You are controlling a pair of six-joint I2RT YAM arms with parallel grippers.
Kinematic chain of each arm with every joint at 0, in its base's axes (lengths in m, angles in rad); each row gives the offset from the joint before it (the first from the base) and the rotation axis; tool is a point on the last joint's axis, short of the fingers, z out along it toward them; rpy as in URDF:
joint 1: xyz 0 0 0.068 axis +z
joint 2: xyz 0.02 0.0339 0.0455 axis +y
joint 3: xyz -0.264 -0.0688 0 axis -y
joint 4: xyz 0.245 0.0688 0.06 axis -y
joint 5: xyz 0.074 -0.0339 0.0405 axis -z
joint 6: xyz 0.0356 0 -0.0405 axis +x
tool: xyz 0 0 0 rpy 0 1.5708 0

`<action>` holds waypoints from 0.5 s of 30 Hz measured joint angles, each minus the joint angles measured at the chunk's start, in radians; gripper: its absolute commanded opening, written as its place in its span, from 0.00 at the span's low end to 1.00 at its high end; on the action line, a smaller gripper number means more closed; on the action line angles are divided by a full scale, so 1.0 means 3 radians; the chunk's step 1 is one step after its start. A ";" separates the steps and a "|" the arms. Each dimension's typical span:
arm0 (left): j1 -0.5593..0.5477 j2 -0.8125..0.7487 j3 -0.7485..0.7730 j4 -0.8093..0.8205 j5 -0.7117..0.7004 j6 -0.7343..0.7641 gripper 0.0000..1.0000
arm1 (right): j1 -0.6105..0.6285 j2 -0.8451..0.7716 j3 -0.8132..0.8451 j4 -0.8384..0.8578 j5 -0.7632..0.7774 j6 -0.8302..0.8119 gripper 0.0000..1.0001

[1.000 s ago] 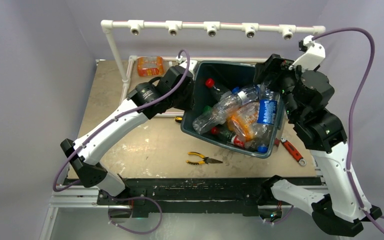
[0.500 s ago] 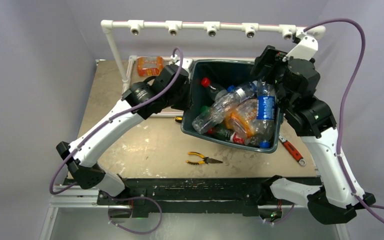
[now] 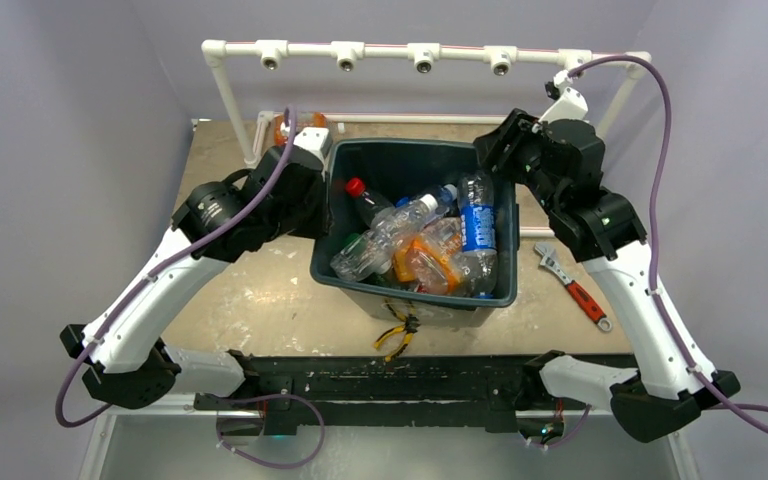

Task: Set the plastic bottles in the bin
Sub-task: Move the trash bin to the center of the board.

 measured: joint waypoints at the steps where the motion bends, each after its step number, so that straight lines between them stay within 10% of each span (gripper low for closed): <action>1: 0.0000 -0.0018 -0.0022 0.0003 0.0005 0.0000 0.24 | 0.0000 0.0000 0.0000 -0.0003 -0.0018 -0.0001 0.62; 7: -0.0043 -0.0067 -0.0191 0.0388 0.0135 0.0083 0.61 | -0.0003 0.0024 -0.0031 0.0020 -0.0018 -0.0136 0.81; 15: -0.0052 0.0099 -0.0247 0.0902 0.0141 0.0237 0.55 | -0.0043 0.0001 -0.0173 0.0060 0.0108 -0.0378 0.99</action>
